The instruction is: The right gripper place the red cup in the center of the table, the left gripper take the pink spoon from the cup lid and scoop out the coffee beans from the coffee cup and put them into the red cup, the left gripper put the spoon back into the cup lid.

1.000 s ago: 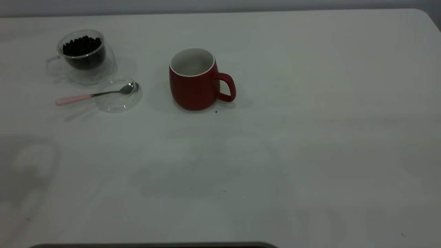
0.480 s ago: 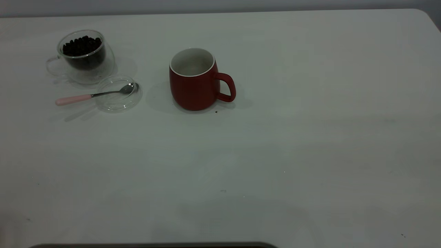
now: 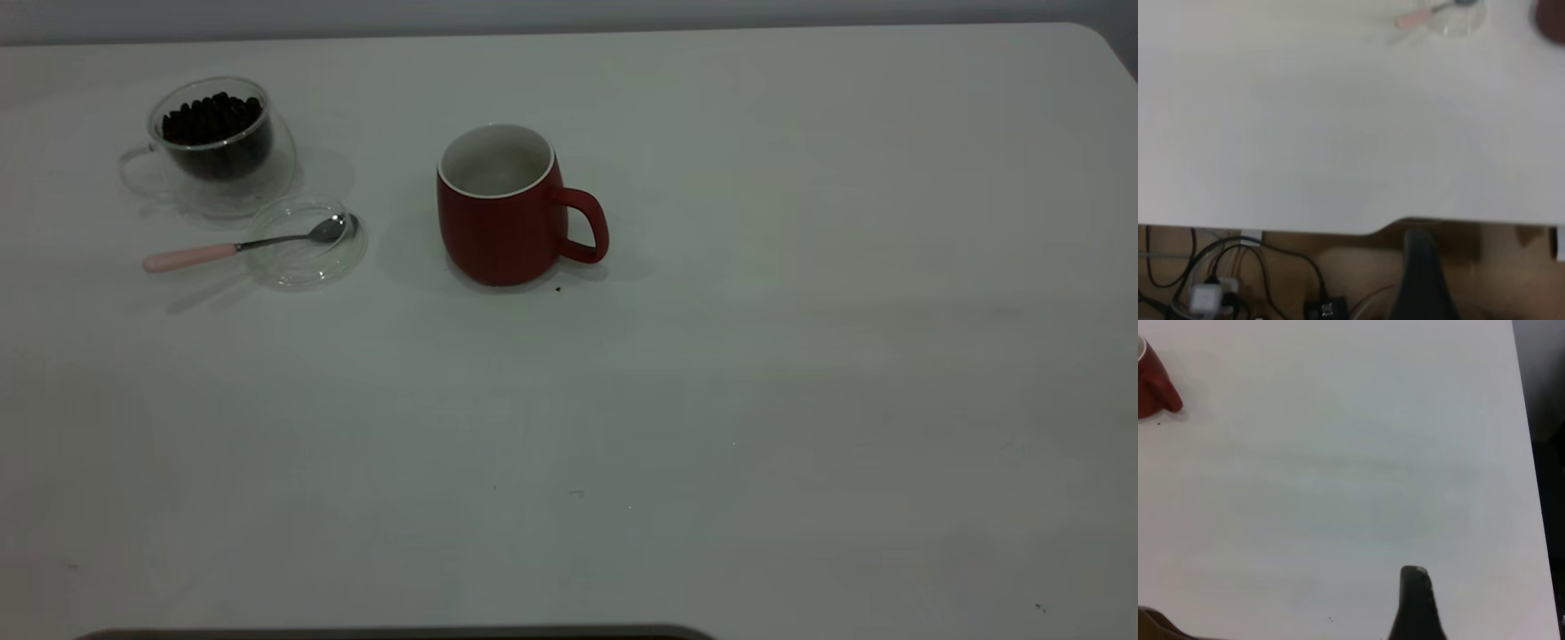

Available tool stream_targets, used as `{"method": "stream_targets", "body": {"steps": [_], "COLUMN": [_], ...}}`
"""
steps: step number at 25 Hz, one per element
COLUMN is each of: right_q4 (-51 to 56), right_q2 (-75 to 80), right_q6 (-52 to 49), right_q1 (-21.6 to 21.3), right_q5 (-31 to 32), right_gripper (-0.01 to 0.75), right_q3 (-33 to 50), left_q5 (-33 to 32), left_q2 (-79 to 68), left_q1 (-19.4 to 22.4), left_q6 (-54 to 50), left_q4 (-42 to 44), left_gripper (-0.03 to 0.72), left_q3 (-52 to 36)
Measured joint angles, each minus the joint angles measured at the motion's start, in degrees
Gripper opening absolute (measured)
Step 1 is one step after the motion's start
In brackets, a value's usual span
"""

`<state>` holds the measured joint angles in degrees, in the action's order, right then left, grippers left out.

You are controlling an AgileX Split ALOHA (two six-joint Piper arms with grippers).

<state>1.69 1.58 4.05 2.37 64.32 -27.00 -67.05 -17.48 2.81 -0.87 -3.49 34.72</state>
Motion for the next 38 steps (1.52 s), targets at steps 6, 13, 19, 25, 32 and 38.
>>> {"method": "stream_targets", "body": {"steps": [6, 13, 19, 25, 32, 38], "right_q4": [0.00, 0.00, 0.00, 0.00, 0.00, 0.00], "right_q2": [0.00, 0.00, 0.00, 0.00, 0.00, 0.00], "right_q6": [0.00, 0.00, 0.00, 0.00, 0.00, 0.00], "right_q1": [0.00, 0.00, 0.00, 0.00, 0.00, 0.00], "right_q5": [0.00, 0.00, 0.00, 0.00, 0.00, 0.00], "right_gripper": [0.586, 0.586, 0.586, 0.586, 0.586, 0.586], "right_q3": [0.00, 0.00, 0.00, 0.00, 0.00, 0.00], "left_q5": [1.84, 2.54, 2.42, 2.37, 2.37, 2.31], "left_q2": [8.20, 15.47, 15.87, 16.04, 16.04, 16.04], "left_q1": [-4.89, -5.50, -4.17, -2.02, -2.03, -2.03], "left_q6": [2.21, 3.94, 3.94, 4.01, 4.13, 4.14], "left_q4": [0.00, 0.87, 1.03, 1.03, 1.03, 1.03], "left_gripper": [0.594, 0.593, 0.593, 0.592, 0.592, 0.592], "left_q3": [-5.89, -6.75, -6.82, -6.85, -6.85, -6.85]}}
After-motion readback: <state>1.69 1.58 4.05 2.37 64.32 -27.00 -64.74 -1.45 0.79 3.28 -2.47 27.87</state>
